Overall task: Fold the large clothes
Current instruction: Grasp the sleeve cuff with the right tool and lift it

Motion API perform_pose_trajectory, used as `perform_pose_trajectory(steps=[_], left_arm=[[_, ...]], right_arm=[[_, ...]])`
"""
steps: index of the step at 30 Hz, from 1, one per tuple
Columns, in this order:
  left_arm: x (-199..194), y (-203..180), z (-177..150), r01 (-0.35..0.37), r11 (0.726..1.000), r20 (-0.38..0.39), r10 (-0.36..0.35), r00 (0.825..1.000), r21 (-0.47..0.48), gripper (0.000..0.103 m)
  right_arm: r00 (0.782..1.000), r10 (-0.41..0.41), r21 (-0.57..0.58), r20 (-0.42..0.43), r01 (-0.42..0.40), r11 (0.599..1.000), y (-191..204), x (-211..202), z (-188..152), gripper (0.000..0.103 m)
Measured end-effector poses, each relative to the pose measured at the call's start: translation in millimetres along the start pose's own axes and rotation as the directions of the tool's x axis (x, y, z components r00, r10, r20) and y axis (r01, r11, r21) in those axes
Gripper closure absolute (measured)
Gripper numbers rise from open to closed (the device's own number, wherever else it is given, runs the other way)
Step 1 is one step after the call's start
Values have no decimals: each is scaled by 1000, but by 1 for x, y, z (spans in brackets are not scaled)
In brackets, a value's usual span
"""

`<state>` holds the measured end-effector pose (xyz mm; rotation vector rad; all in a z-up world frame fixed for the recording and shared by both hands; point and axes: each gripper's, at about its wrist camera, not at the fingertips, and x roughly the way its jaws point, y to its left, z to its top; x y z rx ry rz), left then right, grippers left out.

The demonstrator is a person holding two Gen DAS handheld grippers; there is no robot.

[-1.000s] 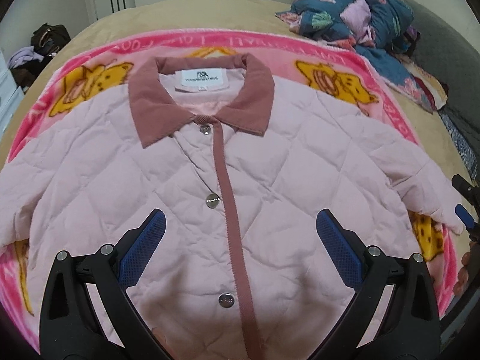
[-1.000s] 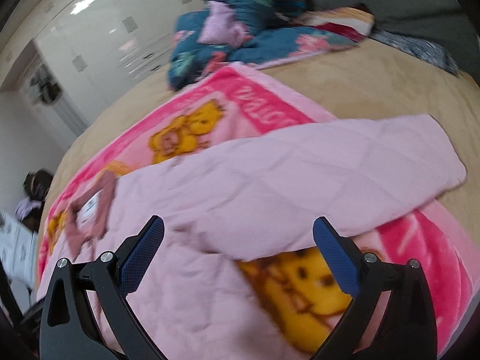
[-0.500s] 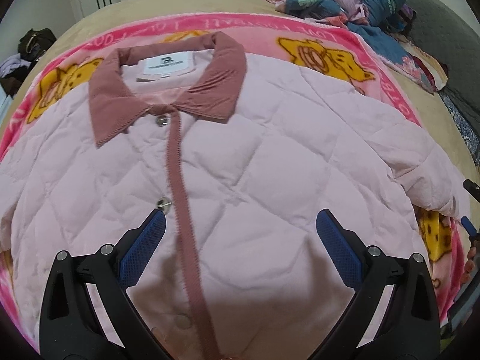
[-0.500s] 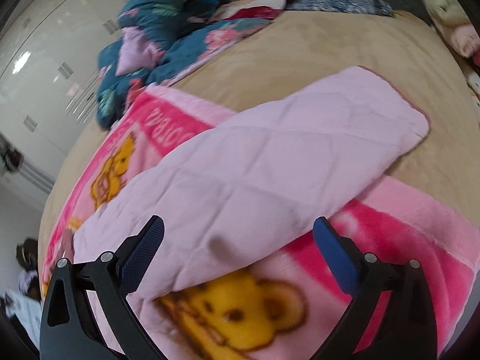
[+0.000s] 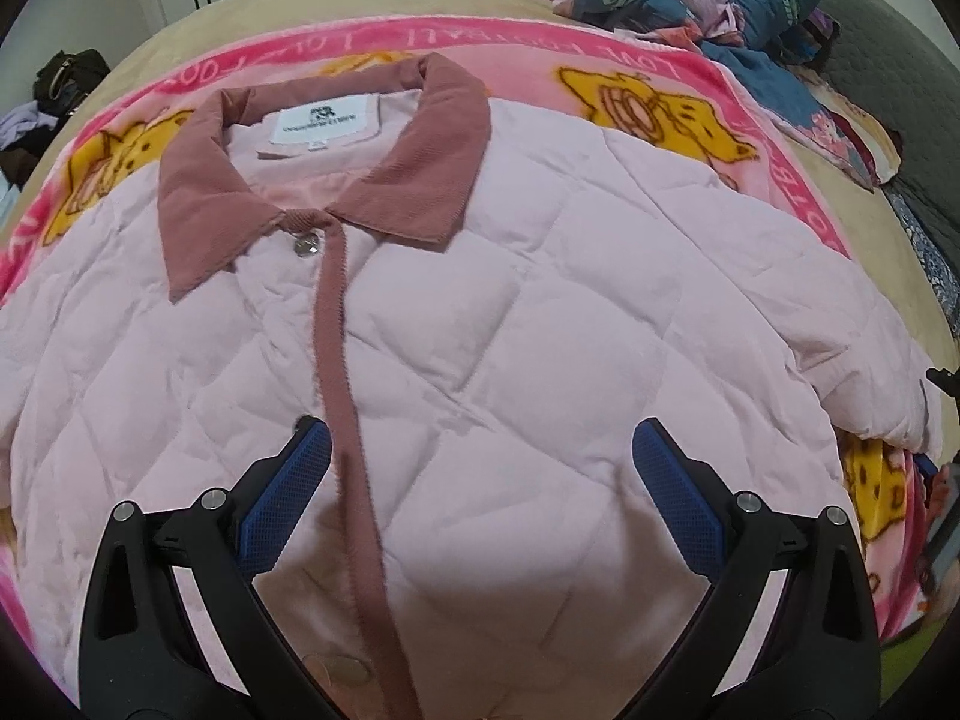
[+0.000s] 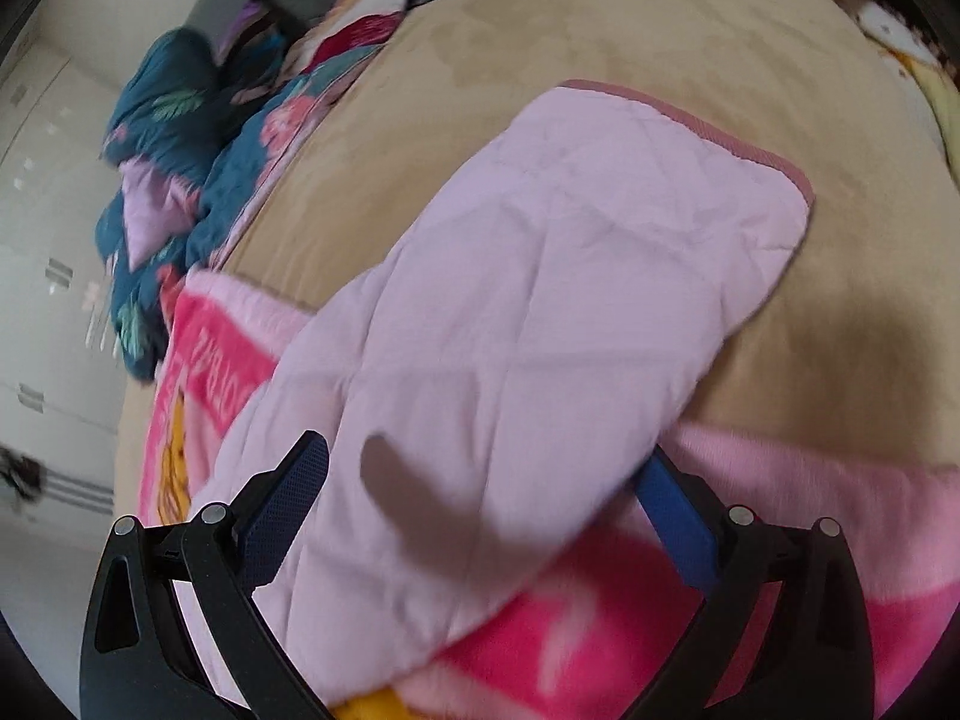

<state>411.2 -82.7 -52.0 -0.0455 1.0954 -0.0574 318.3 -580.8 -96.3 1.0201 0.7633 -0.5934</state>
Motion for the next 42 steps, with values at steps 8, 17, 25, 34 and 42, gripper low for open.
perform_pose_trajectory(steps=[8, 17, 25, 34, 42], left_arm=[[-17, 13, 4, -8, 1000, 29, 8, 1000, -13, 9], [-48, 34, 6, -34, 999, 38, 34, 999, -19, 9], [-84, 56, 6, 9, 999, 84, -5, 996, -53, 9], [-118, 73, 6, 44, 996, 122, -34, 992, -79, 9], [-145, 107, 6, 70, 990, 176, -48, 983, -120, 9]], right_arm=[[991, 99, 23, 93, -101, 995, -21, 9, 23, 73], [930, 314, -306, 188, -249, 919, 55, -68, 7, 84], [896, 415, -527, 156, -280, 802, 135, -118, -28, 85], [860, 498, -674, 114, -302, 674, 198, -160, -73, 85], [832, 549, -752, 74, -315, 579, 243, -185, -109, 85]])
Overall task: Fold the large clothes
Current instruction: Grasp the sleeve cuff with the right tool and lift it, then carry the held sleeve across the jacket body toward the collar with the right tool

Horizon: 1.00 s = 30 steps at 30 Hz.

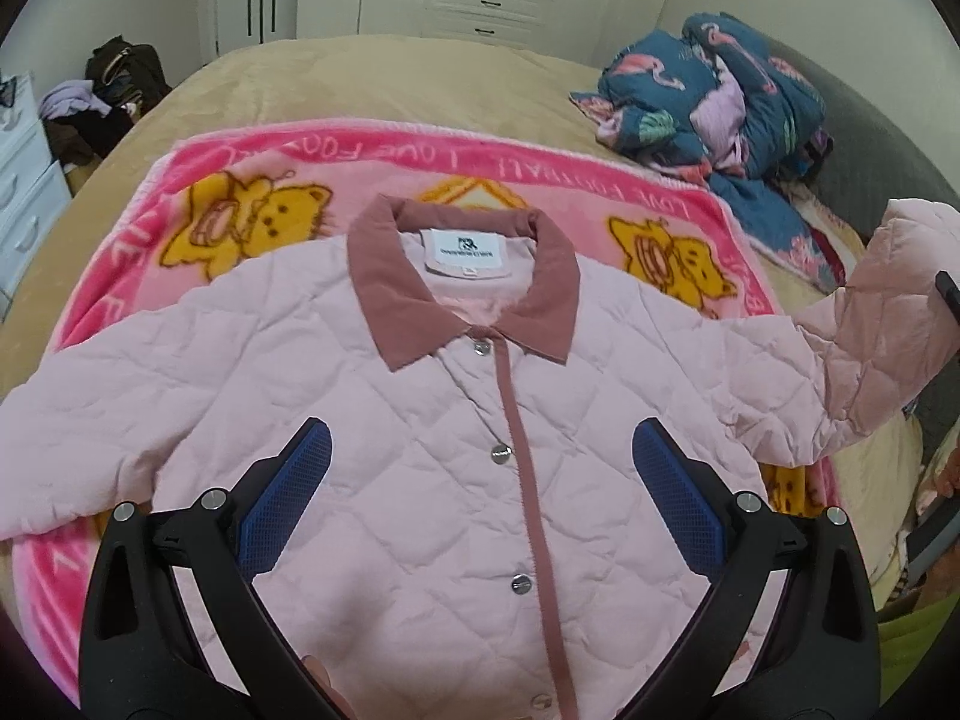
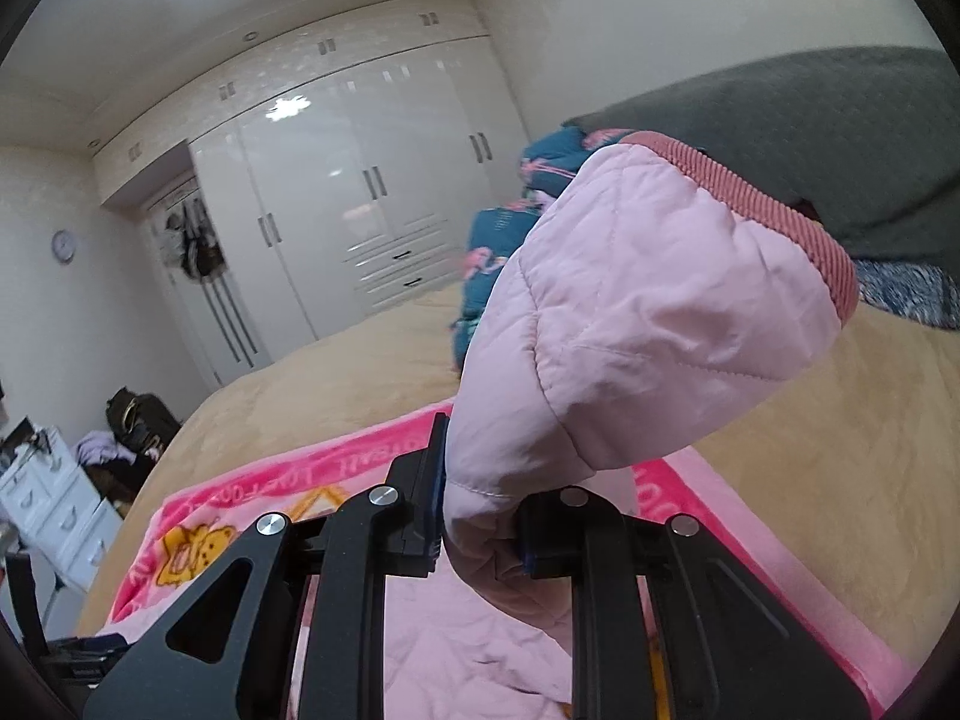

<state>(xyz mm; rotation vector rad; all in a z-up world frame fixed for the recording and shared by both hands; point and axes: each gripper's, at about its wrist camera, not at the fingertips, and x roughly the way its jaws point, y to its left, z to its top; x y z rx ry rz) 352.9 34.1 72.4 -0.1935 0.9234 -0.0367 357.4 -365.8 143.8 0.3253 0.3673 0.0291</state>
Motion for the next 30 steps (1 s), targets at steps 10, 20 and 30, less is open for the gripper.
perform_pose_trajectory(steps=[10, 20, 30], left_arm=[[-18, 45, 0, 24, 996, 12, -23, 1000, -82, 9], [-38, 84, 2, 45, 990, 50, -39, 998, -136, 9], [-41, 118, -5, 85, 969, 69, -71, 995, -231, 9]], right_arm=[[995, 95, -115, -16, -96, 989, 68, -2, -9, 85], [983, 165, -172, -85, -177, 969, 124, 15, -38, 85], [953, 242, -253, -183, -283, 925, 194, 42, -98, 85]])
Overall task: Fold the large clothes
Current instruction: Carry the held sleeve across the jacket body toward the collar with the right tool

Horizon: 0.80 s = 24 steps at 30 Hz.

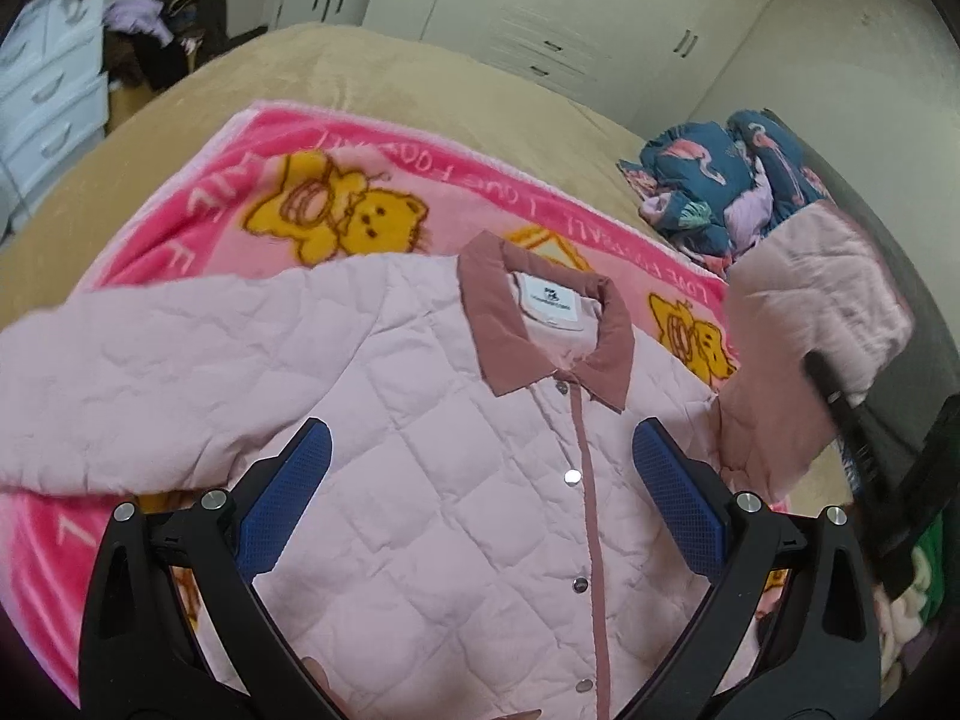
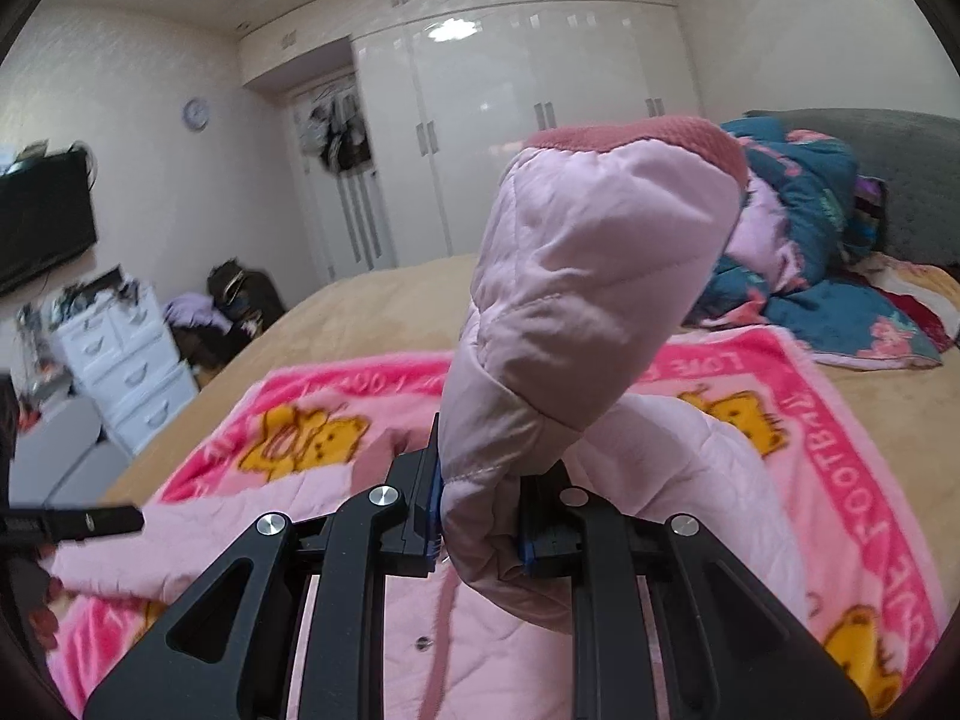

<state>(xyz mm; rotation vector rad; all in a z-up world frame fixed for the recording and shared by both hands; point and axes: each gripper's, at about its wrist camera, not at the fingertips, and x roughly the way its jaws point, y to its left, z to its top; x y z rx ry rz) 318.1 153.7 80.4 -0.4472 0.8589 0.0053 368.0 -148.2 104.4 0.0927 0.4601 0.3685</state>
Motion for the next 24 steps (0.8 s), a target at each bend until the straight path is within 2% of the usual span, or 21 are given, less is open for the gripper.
perform_pose_trajectory(steps=[4, 13, 20, 24], left_arm=[[6, 10, -4, 3, 1000, -8, -3, 1000, -21, 9], [17, 21, -10, 57, 996, -18, -59, 998, -63, 9], [29, 26, -14, 133, 984, -27, -137, 990, -119, 9], [38, 30, -20, 142, 980, -57, -151, 987, -143, 9]], right_arm=[[998, 7, -53, -60, -10, 999, 24, 26, -25, 85], [982, 1, -140, -191, -28, 990, 66, 73, -82, 85], [940, 17, -273, -341, -116, 955, 101, 93, -134, 81], [926, -3, -345, -377, -138, 929, 119, 96, -152, 78]])
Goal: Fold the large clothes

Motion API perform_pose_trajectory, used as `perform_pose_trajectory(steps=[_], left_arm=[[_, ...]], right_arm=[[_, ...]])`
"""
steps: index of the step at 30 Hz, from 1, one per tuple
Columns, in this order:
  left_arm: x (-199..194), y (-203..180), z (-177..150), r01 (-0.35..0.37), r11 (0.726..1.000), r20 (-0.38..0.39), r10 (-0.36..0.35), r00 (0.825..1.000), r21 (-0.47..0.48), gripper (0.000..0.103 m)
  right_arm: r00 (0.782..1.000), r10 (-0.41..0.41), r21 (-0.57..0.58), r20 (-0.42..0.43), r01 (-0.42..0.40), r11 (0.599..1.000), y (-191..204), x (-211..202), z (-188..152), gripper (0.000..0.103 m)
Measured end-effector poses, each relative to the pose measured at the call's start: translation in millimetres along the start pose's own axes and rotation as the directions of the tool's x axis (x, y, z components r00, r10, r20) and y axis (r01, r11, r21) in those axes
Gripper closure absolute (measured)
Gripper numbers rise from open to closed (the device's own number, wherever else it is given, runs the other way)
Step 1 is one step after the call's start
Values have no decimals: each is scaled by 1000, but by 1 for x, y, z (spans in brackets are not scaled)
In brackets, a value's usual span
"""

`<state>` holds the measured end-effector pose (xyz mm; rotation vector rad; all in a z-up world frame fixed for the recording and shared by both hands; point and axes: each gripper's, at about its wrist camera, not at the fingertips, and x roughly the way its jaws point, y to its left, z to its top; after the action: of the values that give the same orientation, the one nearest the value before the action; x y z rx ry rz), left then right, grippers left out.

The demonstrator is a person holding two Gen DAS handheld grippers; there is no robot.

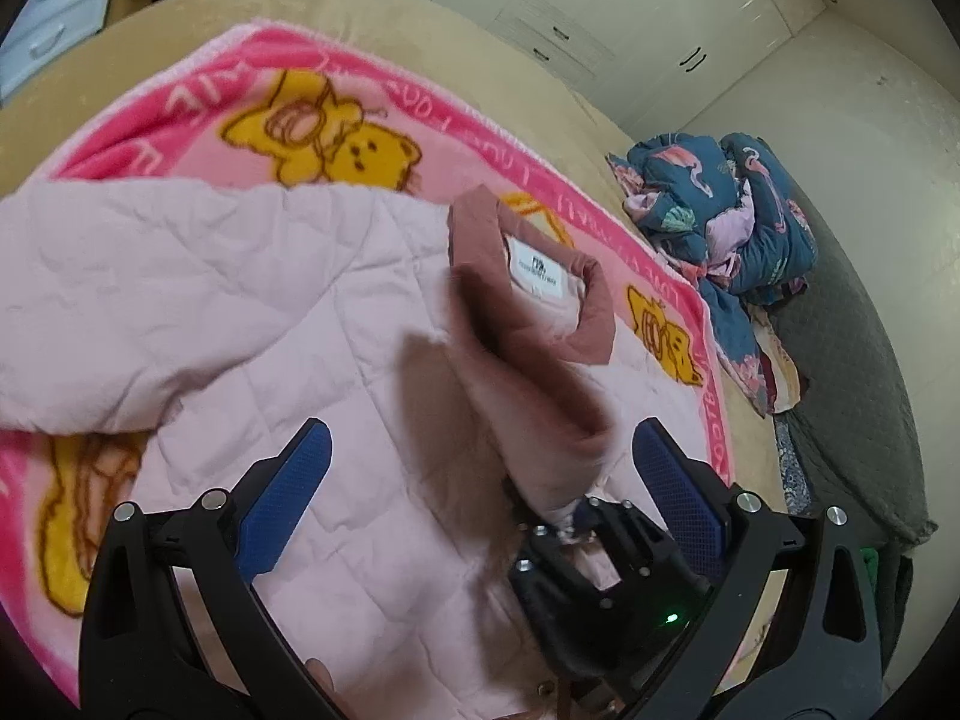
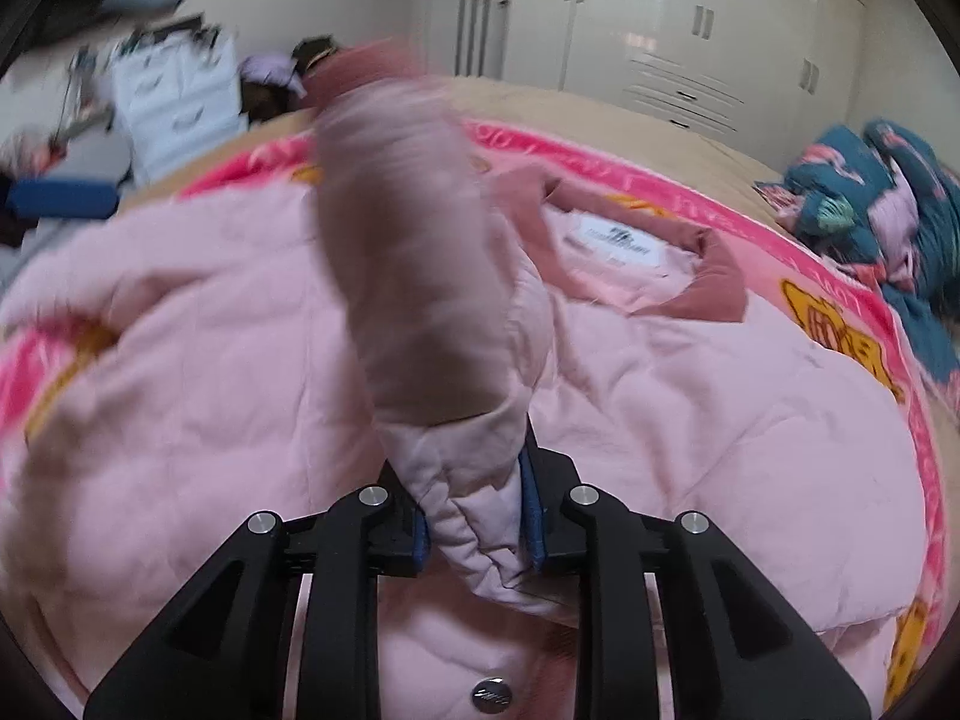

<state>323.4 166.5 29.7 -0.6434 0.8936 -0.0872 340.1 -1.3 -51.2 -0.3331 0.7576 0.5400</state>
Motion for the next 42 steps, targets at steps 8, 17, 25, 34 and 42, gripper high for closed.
perform_pose_trajectory(steps=[8, 17, 25, 34, 42], left_arm=[[32, 18, -10, 41, 996, -103, -49, 993, -79, 9], [79, 29, -38, 63, 988, -215, -92, 972, -138, 9], [83, -1, -46, -58, 997, -146, 65, 987, 55, 86], [20, -47, -5, -159, 948, 123, 129, 984, 275, 89], [65, 3, -18, -263, 924, 13, 270, 963, 277, 88]], right_arm=[[995, 95, 10, -28, -95, 995, 9, -16, -7, 40], [984, 174, 209, 45, -180, 961, -40, -75, -31, 28], [997, 66, 368, 50, -80, 926, -109, -111, -67, 28], [997, -69, 448, 45, 41, 893, -172, -124, -64, 28], [996, -59, 400, -63, 80, 913, -175, -72, -50, 28]])
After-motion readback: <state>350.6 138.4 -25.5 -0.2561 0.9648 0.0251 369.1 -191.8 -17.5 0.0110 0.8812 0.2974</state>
